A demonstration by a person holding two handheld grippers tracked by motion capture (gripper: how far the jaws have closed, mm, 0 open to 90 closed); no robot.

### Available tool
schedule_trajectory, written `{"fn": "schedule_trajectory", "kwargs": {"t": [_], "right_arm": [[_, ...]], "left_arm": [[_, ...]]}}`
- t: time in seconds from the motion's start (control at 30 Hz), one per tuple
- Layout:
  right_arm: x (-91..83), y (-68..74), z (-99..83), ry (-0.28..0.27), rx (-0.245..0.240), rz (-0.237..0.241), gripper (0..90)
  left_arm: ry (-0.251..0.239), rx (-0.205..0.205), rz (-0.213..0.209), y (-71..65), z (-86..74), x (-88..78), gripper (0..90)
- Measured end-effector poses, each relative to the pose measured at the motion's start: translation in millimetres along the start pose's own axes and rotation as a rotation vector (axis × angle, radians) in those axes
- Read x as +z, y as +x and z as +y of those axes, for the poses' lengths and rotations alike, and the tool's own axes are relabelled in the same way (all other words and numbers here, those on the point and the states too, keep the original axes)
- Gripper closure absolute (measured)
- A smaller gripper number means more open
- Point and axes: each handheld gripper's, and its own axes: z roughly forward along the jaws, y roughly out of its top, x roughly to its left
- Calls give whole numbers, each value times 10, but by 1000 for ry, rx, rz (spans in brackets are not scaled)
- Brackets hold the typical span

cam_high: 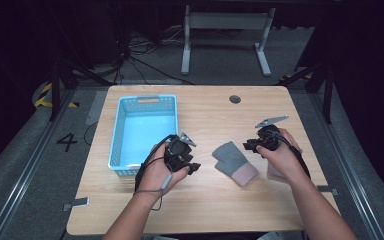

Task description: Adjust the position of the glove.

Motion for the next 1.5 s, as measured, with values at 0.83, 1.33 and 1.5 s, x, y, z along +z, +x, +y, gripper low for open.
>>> {"fn": "schedule_trajectory", "kwargs": {"t": [0.83,1.33,1.5], "right_arm": [[390,421,-124,203,-82,1,567],[322,416,-71,207,-161,55,859],[154,462,-36,214,-271,150,855]], "left_arm": [[6,9,-12,9,43,35,572],[6,6,-9,-1,16,21,570],[1,3,-9,13,11,11,570]]}}
